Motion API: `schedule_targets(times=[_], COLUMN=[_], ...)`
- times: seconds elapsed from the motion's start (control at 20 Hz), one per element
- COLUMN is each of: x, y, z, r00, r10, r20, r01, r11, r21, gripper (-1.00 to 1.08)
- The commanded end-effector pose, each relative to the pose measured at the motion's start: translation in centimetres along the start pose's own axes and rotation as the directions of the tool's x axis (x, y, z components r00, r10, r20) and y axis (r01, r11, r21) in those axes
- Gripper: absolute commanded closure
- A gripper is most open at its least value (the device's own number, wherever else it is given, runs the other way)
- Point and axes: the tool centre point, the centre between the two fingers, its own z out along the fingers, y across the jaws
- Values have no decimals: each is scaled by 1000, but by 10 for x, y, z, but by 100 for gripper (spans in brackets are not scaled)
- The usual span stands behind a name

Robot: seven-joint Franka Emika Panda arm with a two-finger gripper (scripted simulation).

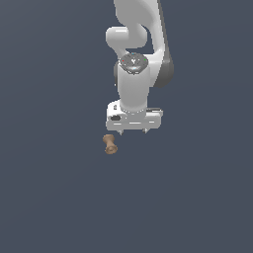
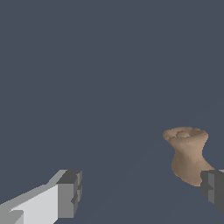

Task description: Pick up the object and move it to a goal position.

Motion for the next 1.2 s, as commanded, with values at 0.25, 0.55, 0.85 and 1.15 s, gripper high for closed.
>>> schedule_targets(times=[0.25,0.55,0.85,1.15], x=[0,0,0,-3], y=[8,17,21,38], z=[-2,-7,-3,11], r00=[1000,1000,1000,999], r10=[5,15,1,-44], r20=[-7,-17,-16,-16], r01=[-5,-15,-1,43], r11=[1000,1000,1000,999], r21=[3,7,4,-6], gripper=[-92,-92,-92,-92])
